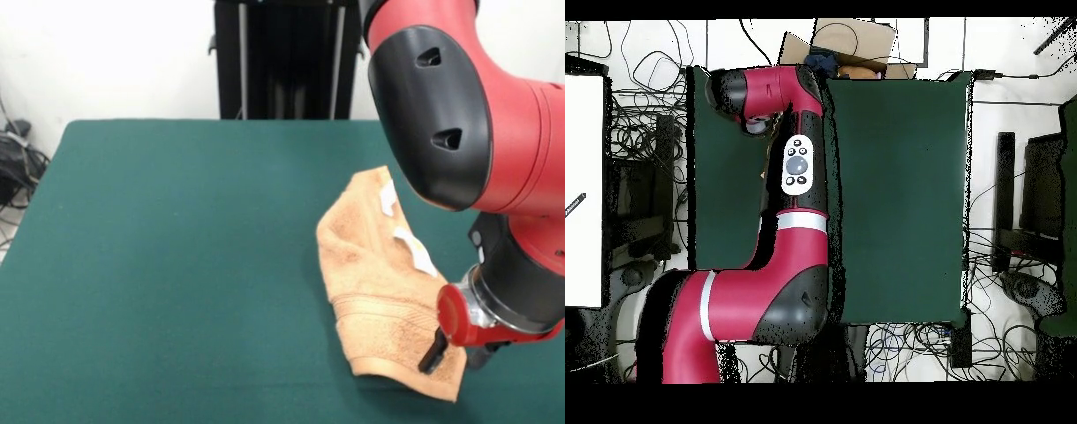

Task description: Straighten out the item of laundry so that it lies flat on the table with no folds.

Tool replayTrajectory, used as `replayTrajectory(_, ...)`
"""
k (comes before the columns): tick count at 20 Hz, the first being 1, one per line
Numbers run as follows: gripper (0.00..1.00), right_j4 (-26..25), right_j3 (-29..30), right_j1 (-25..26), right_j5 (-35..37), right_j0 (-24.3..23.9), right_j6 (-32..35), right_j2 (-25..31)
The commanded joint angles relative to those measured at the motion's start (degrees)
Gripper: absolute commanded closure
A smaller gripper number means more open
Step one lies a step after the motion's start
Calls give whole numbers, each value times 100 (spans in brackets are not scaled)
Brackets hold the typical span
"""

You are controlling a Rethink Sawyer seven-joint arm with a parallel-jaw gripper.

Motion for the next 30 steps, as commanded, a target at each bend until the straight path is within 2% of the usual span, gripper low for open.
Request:
replayTrajectory(1,0,-91,429,56,328,29,811,71)
replayTrajectory(6,0,-102,583,-16,170,28,759,95)
replayTrajectory(7,100,-104,608,-24,147,27,741,100)
replayTrajectory(30,100,-113,728,-80,14,36,651,136)
